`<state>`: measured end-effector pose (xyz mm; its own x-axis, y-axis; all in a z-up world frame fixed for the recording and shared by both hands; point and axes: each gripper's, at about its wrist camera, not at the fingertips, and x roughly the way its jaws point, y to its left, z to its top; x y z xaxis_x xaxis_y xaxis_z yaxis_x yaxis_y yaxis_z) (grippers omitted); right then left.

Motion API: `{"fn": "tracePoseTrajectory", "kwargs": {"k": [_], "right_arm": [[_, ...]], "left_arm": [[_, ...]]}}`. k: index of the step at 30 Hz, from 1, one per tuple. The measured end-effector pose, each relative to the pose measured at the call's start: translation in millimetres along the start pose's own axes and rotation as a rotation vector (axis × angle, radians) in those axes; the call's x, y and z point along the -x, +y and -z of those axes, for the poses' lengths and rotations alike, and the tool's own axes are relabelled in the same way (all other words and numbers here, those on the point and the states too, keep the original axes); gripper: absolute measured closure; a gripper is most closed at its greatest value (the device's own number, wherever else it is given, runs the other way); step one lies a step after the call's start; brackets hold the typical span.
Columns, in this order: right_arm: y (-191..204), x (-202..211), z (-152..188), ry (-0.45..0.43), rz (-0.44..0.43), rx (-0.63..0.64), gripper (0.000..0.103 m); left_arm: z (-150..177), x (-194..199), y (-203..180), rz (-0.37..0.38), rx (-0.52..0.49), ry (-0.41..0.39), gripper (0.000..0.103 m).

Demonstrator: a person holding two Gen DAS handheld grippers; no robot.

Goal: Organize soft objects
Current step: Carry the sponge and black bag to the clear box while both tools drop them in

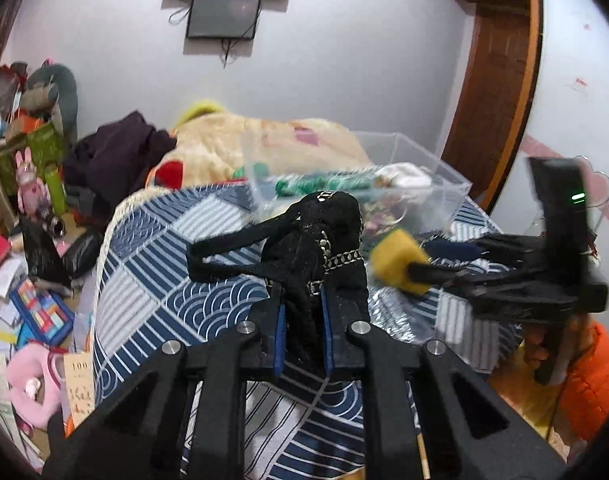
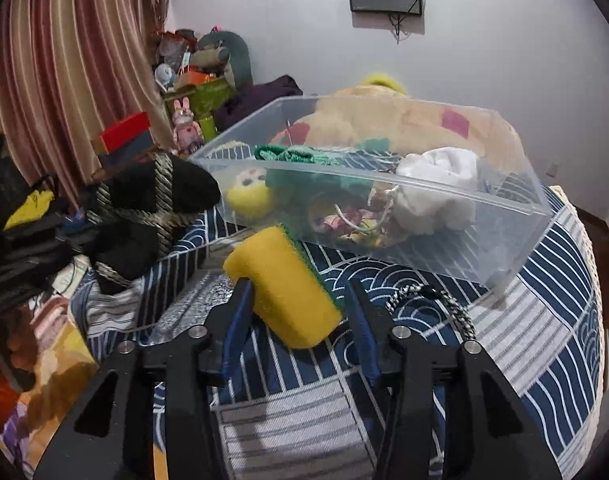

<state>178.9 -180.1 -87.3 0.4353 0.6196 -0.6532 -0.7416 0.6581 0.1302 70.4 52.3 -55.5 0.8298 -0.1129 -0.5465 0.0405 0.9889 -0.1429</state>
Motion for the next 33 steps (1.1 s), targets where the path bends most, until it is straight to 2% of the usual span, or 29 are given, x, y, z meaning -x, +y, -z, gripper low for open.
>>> {"fn": "tracePoseTrajectory", "kwargs": {"k": [3,4,5,10,14,19,24,29,33], "right_arm": [[0,-8,-3,0.012,-0.008,0.007,0.058],[1,-9,-3,0.019,-0.018,0.012,0.061],[2,-10,-3,0.021,-0.028,0.019,0.068],[6,1,4,-0.007,-0.023,0.036,0.074],[3,25,0,-0.078,-0.011,0.020,0.075],[-9,52,-22,-0.187,0.025,-0.008,0.075],[-27,71,-41,-0.290,0.088,-0.068,0.075],[-37,63,-55,-0.315,0.117,-0.114,0.075],[-40,43,-60,-0.266,0.118,-0.124,0.074]], "left_arm": [[-10,5,-5,0.001,-0.019,-0.030,0.089],[-11,7,-6,0.000,-0.024,-0.037,0.089],[-13,9,-6,-0.003,-0.028,-0.047,0.089],[-29,7,-4,-0.013,-0.023,-0.079,0.089],[-46,5,-3,-0.016,-0.019,-0.110,0.089],[-68,-2,-5,-0.024,-0.019,-0.146,0.089],[-83,-16,-12,-0.102,-0.055,-0.207,0.089],[-91,-43,-12,-0.089,-0.039,-0.170,0.089],[-95,-74,-7,-0.051,0.018,-0.109,0.088]]}}
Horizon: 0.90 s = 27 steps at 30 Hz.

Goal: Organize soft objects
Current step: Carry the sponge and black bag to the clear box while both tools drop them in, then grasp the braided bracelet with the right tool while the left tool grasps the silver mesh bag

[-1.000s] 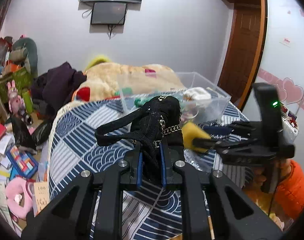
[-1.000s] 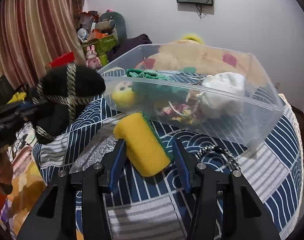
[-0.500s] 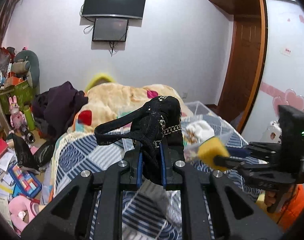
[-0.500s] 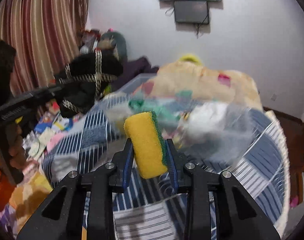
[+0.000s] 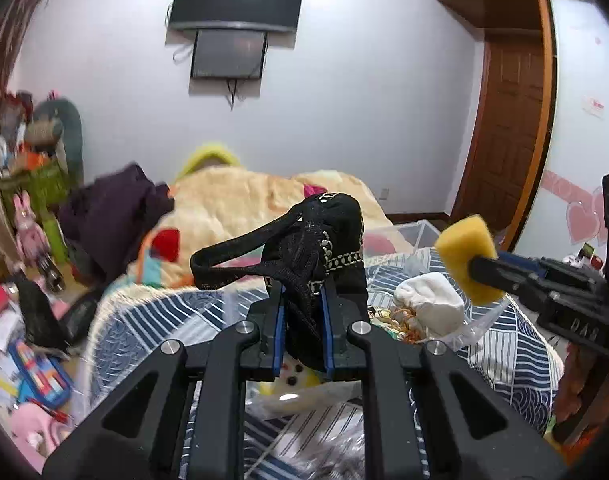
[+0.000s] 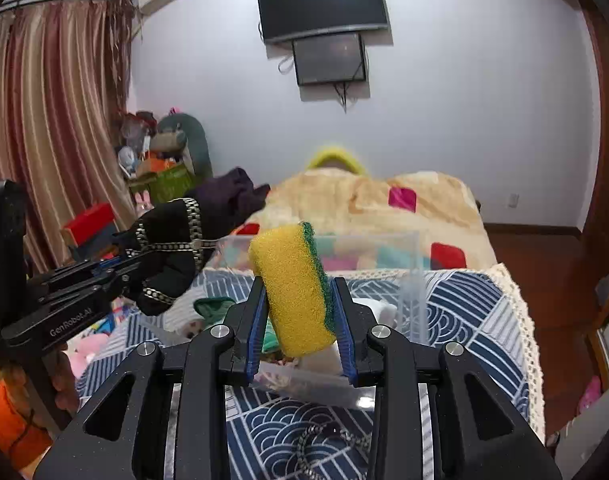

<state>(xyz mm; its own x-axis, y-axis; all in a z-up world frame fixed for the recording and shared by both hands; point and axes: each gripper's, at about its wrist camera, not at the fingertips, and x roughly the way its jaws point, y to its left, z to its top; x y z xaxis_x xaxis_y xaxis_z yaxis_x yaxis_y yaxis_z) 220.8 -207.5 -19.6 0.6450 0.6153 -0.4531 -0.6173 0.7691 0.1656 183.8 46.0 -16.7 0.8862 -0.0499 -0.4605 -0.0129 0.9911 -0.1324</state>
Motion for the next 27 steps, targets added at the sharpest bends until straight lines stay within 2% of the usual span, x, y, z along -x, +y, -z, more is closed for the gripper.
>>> {"fn": "tracePoseTrajectory", "kwargs": {"k": [4,9,10,14,17,18,20,22,25,27], "right_arm": [[3,-24,4,0.062,-0.003,0.007,0.074],[10,-41,11,0.126,0.002,0.049,0.071],[10,-42,11,0.132,0.002,0.058,0.071],[11,-39,13,0.148,0.009,0.083,0.060],[7,-32,14,0.155,0.002,0.093,0.051],[6,-27,14,0.150,0.003,0.098,0.046],[2,-14,14,0.125,0.005,0.092,0.034],[-3,2,13,0.088,0.001,0.073,0.030],[-11,22,12,0.050,0.006,0.041,0.019],[-16,32,12,0.034,0.019,0.035,0.019]], "left_arm": [[5,-34,0,0.006,0.009,0.083,0.088],[12,-55,-8,0.006,-0.027,0.141,0.087],[14,-57,-9,0.007,-0.031,0.150,0.082],[18,-53,-12,0.011,-0.041,0.163,0.061],[16,-44,-8,0.039,-0.013,0.159,0.054],[15,-37,-8,0.041,-0.009,0.152,0.053],[13,-27,-9,0.044,-0.010,0.135,0.046],[11,-13,-10,0.033,-0.019,0.105,0.042],[13,6,-13,-0.001,-0.038,0.071,0.028],[16,16,-14,-0.012,-0.052,0.064,0.021]]}}
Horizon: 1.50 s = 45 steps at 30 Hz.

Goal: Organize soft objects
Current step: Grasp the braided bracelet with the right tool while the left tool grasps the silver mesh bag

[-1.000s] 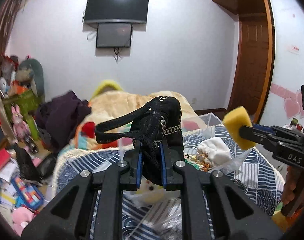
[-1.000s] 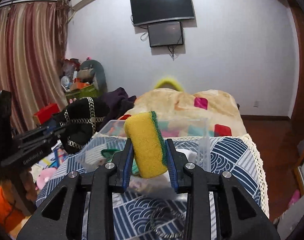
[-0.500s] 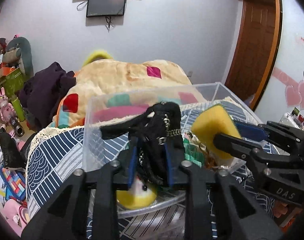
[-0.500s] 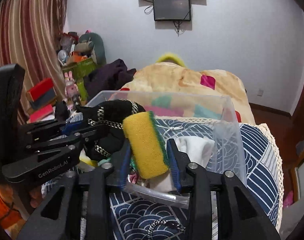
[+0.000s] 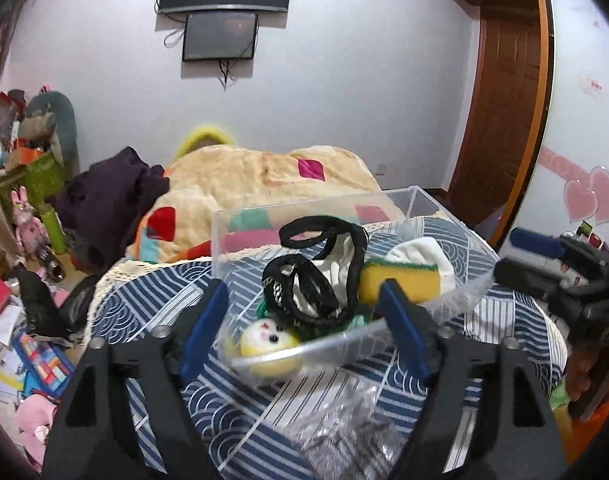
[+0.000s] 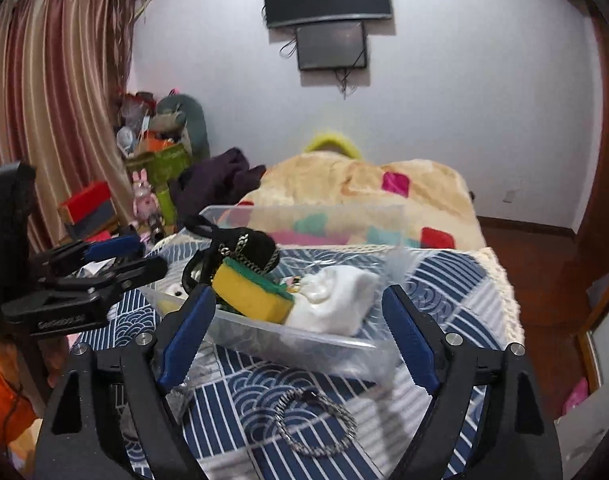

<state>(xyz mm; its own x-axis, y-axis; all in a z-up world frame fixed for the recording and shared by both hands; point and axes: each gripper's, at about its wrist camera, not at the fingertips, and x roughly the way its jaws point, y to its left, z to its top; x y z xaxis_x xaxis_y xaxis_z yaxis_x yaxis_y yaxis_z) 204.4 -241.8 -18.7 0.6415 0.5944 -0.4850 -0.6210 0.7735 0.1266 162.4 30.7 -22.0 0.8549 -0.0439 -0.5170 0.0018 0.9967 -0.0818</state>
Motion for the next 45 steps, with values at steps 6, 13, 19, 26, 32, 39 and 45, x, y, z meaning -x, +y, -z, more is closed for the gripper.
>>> {"fn": "tracePoseTrajectory", "kwargs": {"k": [6,13,19,26,32,39,45], "right_arm": [[-3,11,20,0.043,0.028,0.028,0.005],[-2,-3,52,0.147,0.030,0.062,0.005],[-4,-20,71,0.198,0.042,0.047,0.009],[0,-39,77,0.246,0.031,0.062,0.044],[-3,-33,78,0.214,0.026,0.031,0.081],[-7,-21,79,0.170,-0.002,-0.008,0.091],[4,-7,77,0.133,-0.026,-0.004,0.091]], "left_arm": [[26,14,-9,-0.018,-0.041,0.030,0.006],[61,6,-12,0.028,-0.015,0.138,0.006],[87,0,-18,0.058,-0.007,0.195,0.006],[99,-11,-20,0.097,0.024,0.229,0.010],[101,-16,-22,0.129,0.030,0.232,0.044],[101,-6,-22,0.137,0.023,0.206,0.069],[90,13,-13,0.124,0.028,0.144,0.073]]}}
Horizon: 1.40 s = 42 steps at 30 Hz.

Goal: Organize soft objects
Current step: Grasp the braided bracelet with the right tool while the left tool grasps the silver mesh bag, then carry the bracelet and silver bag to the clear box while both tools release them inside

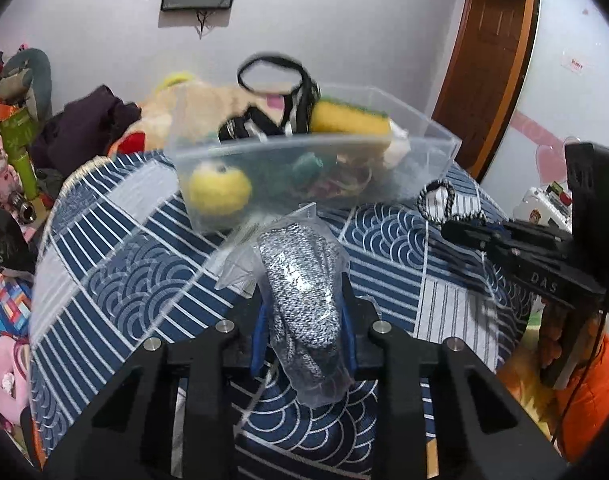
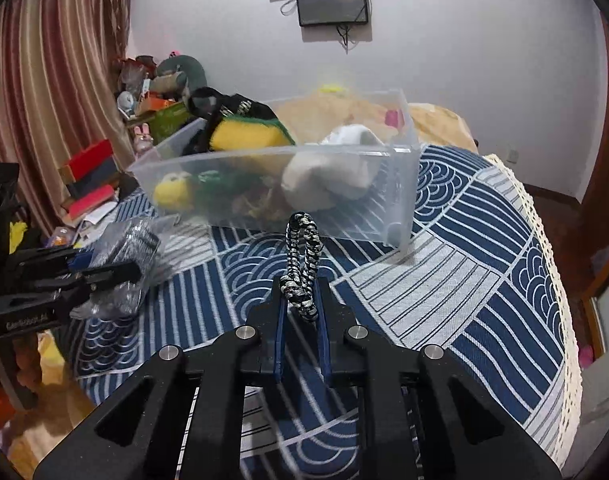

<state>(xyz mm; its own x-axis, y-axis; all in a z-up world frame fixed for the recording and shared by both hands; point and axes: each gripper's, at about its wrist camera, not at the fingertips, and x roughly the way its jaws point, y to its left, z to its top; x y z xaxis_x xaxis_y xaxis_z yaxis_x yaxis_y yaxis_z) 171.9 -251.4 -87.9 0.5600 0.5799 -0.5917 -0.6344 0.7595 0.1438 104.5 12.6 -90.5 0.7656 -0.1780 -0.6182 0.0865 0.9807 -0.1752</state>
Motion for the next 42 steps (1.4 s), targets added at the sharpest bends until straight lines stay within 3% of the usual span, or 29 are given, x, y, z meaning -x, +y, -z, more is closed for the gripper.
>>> {"fn": "tracePoseTrajectory", "kwargs": {"k": [11,18,23,32,42], "right_arm": [[4,37,-34,-0.151,0.002,0.010,0.091],[1,35,-63,-0.216,0.037,0.013,0.091],[-2,14,-80,-0.202,0.038,0.014,0.091],[4,-43,-87,-0.065,0.055,0.049,0.091],[8,-51,-85,-0.034,0.067,0.077,0.089]], "left_arm": [[-52,45,9,-0.046,0.009,-0.201,0.073],[-84,31,16,-0.136,-0.040,-0.248,0.073],[-96,11,24,-0.137,-0.035,-0.204,0.073],[-103,-40,35,-0.113,-0.027,-0.102,0.073],[-102,-61,34,-0.111,-0.032,-0.051,0.070]]}}
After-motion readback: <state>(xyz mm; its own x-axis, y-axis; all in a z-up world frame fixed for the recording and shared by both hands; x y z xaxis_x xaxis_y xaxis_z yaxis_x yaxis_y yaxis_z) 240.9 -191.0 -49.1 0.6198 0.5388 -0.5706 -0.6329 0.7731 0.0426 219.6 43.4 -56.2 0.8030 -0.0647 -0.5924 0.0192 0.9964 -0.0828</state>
